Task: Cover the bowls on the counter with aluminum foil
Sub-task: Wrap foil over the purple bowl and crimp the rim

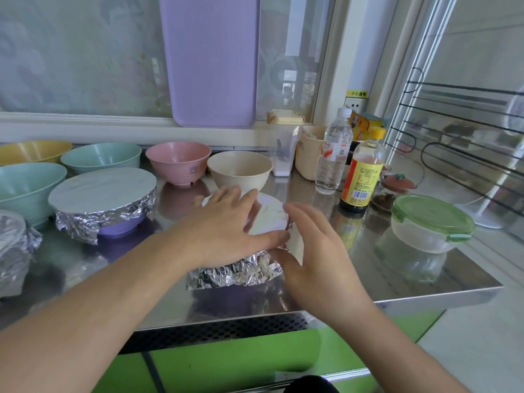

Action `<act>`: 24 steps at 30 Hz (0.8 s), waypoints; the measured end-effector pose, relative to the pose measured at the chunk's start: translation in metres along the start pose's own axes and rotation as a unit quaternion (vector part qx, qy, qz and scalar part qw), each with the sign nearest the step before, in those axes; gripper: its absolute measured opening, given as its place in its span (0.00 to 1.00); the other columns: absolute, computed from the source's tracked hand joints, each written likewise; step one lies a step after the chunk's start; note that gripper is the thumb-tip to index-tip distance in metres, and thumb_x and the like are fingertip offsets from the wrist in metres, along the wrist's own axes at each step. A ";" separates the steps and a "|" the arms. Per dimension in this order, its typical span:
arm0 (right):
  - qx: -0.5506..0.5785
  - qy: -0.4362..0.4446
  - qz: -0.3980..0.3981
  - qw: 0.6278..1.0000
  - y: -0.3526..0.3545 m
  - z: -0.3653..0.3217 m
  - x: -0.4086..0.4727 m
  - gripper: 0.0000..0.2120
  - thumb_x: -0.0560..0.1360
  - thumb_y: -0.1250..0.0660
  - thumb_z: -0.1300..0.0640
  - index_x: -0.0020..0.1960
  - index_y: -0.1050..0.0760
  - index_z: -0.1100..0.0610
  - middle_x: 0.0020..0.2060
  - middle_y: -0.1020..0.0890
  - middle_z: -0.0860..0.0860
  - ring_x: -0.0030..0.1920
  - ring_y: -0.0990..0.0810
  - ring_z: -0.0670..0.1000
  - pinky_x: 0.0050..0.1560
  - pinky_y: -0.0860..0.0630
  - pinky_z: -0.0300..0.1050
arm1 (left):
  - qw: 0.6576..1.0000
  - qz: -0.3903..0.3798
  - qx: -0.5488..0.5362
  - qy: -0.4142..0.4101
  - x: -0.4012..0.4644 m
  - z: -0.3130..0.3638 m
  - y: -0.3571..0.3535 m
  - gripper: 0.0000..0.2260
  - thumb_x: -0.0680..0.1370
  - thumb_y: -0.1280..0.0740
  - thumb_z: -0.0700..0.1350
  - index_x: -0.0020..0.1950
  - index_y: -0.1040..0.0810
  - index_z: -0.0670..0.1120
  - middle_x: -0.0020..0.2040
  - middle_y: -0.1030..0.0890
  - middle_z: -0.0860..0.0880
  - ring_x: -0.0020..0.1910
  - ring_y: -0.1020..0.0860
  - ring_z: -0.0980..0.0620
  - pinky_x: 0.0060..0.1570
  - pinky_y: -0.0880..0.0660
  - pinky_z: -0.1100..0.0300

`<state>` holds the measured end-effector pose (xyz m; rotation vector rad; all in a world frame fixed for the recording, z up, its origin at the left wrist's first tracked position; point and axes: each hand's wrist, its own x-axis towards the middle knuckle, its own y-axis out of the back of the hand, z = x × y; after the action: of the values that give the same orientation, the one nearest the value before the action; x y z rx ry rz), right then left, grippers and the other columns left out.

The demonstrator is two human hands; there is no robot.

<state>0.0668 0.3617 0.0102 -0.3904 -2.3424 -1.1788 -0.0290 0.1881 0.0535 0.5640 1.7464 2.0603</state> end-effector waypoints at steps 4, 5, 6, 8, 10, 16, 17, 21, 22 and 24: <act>-0.001 0.006 -0.030 1.000 0.003 0.005 0.005 0.25 0.75 0.23 0.62 0.72 0.23 0.58 0.71 0.24 0.45 0.71 0.27 0.43 0.67 0.40 0.21 | 1.000 -0.012 -0.013 -0.013 0.000 -0.002 0.006 0.59 0.58 0.54 0.89 0.82 0.49 0.57 0.81 0.39 0.55 0.81 0.43 0.52 0.76 0.41 0.41; -0.007 0.003 -0.036 0.999 0.004 0.005 0.004 0.26 0.76 0.24 0.61 0.73 0.24 0.58 0.74 0.25 0.47 0.73 0.28 0.44 0.69 0.41 0.22 | 1.000 -0.016 -0.014 -0.010 0.000 -0.002 0.006 0.59 0.59 0.51 0.89 0.83 0.51 0.57 0.82 0.41 0.55 0.82 0.45 0.52 0.77 0.42 0.41; -0.011 0.002 -0.041 0.999 0.005 0.005 0.003 0.26 0.77 0.25 0.60 0.75 0.25 0.58 0.76 0.26 0.48 0.75 0.30 0.44 0.70 0.42 0.22 | 1.000 -0.019 -0.016 -0.006 0.000 -0.001 0.006 0.60 0.59 0.49 0.88 0.83 0.52 0.57 0.82 0.42 0.56 0.82 0.46 0.53 0.78 0.43 0.41; 0.000 0.009 -0.043 0.999 0.005 0.004 -0.001 0.25 0.78 0.28 0.64 0.74 0.26 0.59 0.75 0.25 0.50 0.73 0.30 0.46 0.67 0.41 0.20 | 1.000 -0.024 -0.017 0.001 0.000 -0.001 0.006 0.60 0.60 0.47 0.88 0.84 0.53 0.57 0.84 0.45 0.56 0.83 0.49 0.54 0.79 0.46 0.41; 0.015 0.010 -0.055 0.998 0.003 -0.001 -0.004 0.23 0.77 0.32 0.68 0.71 0.27 0.59 0.73 0.25 0.52 0.71 0.30 0.52 0.65 0.33 0.26 | 0.999 -0.028 -0.015 0.005 0.000 0.000 0.006 0.60 0.60 0.47 0.87 0.84 0.54 0.57 0.84 0.47 0.55 0.83 0.51 0.54 0.79 0.48 0.40; -0.010 0.008 -0.092 0.996 0.004 -0.007 -0.006 0.27 0.79 0.41 0.63 0.78 0.34 0.59 0.82 0.37 0.50 0.77 0.38 0.51 0.70 0.33 0.42 | 0.999 -0.041 0.005 0.012 -0.006 -0.001 0.002 0.60 0.60 0.56 0.88 0.84 0.60 0.55 0.85 0.52 0.52 0.84 0.58 0.52 0.81 0.52 0.41; -0.004 0.013 -0.092 0.996 0.007 -0.005 -0.003 0.23 0.79 0.42 0.62 0.74 0.30 0.60 0.79 0.32 0.52 0.77 0.35 0.52 0.70 0.34 0.38 | 0.999 -0.037 0.008 0.012 -0.008 -0.003 0.001 0.60 0.60 0.58 0.88 0.84 0.60 0.55 0.85 0.52 0.52 0.84 0.58 0.51 0.81 0.52 0.41; 0.024 0.042 -0.103 0.993 0.017 0.004 0.017 0.22 0.85 0.39 0.51 0.78 0.28 0.52 0.80 0.32 0.44 0.81 0.38 0.41 0.76 0.40 0.33 | 1.000 -0.029 0.006 0.000 -0.017 -0.008 0.005 0.60 0.62 0.53 0.88 0.85 0.59 0.55 0.85 0.53 0.52 0.84 0.56 0.52 0.81 0.52 0.47; 0.037 0.064 -0.112 0.991 0.017 0.006 0.021 0.21 0.85 0.37 0.51 0.78 0.27 0.49 0.80 0.33 0.42 0.80 0.38 0.38 0.77 0.40 0.34 | 0.999 -0.032 -0.001 -0.002 -0.019 -0.010 0.007 0.58 0.64 0.48 0.86 0.85 0.59 0.56 0.85 0.54 0.53 0.84 0.55 0.53 0.81 0.51 0.48; 0.066 0.098 -0.117 0.986 0.013 0.009 0.023 0.17 0.84 0.33 0.54 0.72 0.20 0.49 0.78 0.28 0.42 0.78 0.33 0.38 0.76 0.33 0.39 | 0.999 -0.031 -0.018 -0.006 -0.025 -0.012 0.013 0.58 0.64 0.44 0.85 0.84 0.60 0.58 0.85 0.56 0.56 0.84 0.54 0.53 0.81 0.49 0.51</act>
<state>0.0508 0.3780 0.0265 0.0481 -2.3202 -1.1016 -0.0148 0.1627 0.0628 0.5036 1.6944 2.0387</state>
